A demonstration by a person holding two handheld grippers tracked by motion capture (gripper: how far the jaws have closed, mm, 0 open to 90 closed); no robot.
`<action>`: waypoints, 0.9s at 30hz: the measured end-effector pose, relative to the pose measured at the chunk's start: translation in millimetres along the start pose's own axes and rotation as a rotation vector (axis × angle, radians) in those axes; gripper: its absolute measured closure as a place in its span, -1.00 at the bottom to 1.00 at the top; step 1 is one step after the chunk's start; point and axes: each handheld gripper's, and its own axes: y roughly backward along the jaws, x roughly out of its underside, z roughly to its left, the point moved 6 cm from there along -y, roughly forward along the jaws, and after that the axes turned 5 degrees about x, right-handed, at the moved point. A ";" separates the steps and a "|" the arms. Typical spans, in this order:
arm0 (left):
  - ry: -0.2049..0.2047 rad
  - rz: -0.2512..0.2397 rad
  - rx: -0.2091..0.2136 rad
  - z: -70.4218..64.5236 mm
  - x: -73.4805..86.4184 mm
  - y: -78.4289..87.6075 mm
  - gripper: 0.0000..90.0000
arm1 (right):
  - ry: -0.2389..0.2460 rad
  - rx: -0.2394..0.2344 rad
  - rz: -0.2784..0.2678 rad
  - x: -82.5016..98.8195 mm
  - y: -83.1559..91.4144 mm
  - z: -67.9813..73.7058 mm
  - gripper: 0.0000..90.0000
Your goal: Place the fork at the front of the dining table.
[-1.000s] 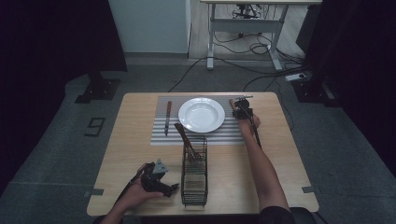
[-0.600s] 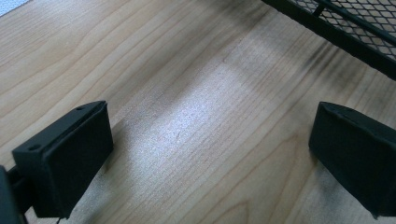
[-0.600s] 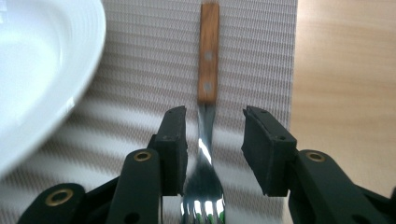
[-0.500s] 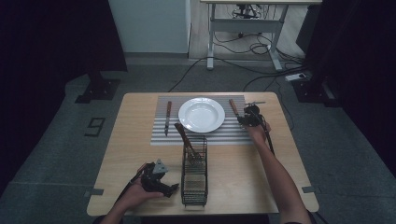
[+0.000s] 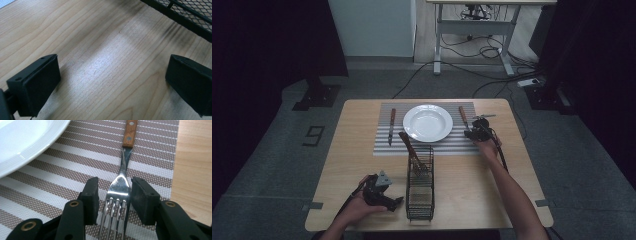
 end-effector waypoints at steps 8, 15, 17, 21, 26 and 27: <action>-0.001 0.000 0.001 -0.4 0.5 0.5 -1.00 | -0.005 -0.013 -0.002 1.9 1.9 1.3 0.29; -0.001 0.000 0.000 -0.5 0.6 0.5 -1.00 | -0.007 -0.021 -0.004 2.8 2.5 2.3 0.27; -0.001 0.000 0.000 -0.5 0.6 0.5 -1.00 | -0.012 -0.030 -0.002 2.9 2.8 3.2 0.26; -0.001 0.000 0.000 -0.6 0.7 0.5 -1.00 | 0.006 -0.015 0.006 3.2 3.2 7.5 0.27; -0.001 0.000 0.002 -0.8 0.9 0.8 -1.00 | -0.005 -0.017 0.005 3.1 3.2 6.8 0.24; -0.001 0.000 0.001 -0.9 0.9 0.7 -1.00 | -0.009 -0.017 0.007 3.1 3.5 6.6 0.21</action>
